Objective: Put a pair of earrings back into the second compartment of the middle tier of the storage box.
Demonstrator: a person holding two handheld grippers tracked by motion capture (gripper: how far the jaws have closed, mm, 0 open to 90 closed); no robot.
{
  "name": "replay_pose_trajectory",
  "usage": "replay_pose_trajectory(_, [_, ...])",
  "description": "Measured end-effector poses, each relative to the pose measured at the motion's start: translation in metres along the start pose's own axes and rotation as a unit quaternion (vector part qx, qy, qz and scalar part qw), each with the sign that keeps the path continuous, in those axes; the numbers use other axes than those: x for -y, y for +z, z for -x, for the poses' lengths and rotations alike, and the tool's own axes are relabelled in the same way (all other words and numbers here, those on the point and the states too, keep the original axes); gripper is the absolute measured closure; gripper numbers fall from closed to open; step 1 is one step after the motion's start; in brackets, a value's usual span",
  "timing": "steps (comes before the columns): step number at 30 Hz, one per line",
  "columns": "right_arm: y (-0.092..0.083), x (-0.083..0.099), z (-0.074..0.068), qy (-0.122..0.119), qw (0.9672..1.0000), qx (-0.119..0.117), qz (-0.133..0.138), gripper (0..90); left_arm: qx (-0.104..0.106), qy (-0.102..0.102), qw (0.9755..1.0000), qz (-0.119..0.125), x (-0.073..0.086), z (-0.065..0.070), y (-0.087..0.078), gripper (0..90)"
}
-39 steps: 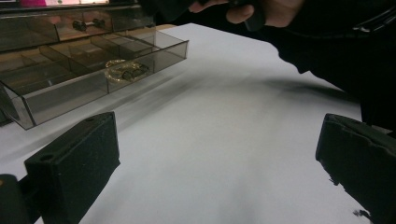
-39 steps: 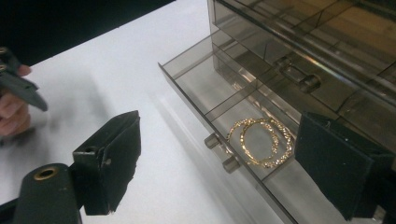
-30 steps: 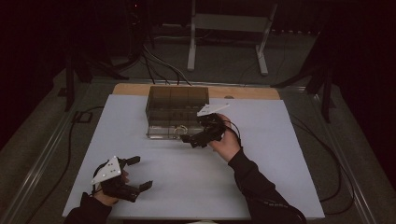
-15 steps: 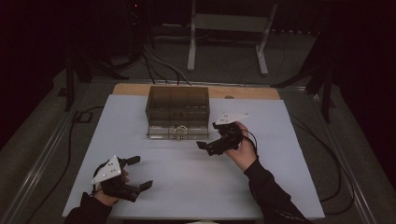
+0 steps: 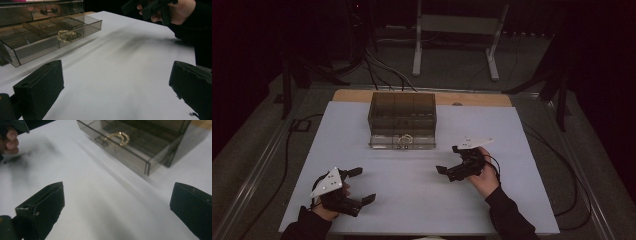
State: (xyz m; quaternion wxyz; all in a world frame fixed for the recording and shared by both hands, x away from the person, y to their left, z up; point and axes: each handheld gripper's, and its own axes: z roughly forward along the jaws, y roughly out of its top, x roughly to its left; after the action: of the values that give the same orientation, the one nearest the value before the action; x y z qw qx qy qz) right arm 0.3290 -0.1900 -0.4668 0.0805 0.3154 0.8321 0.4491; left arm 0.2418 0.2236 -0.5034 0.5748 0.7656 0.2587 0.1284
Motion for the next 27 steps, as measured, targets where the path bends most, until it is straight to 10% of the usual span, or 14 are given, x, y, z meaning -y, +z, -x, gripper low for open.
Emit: replay_pose_trajectory(27, [-0.056,0.082,0.013,0.028,0.9969,0.073,-0.009,0.0,0.002,0.0,1.0,-0.001,0.0,0.001,0.001,0.4])
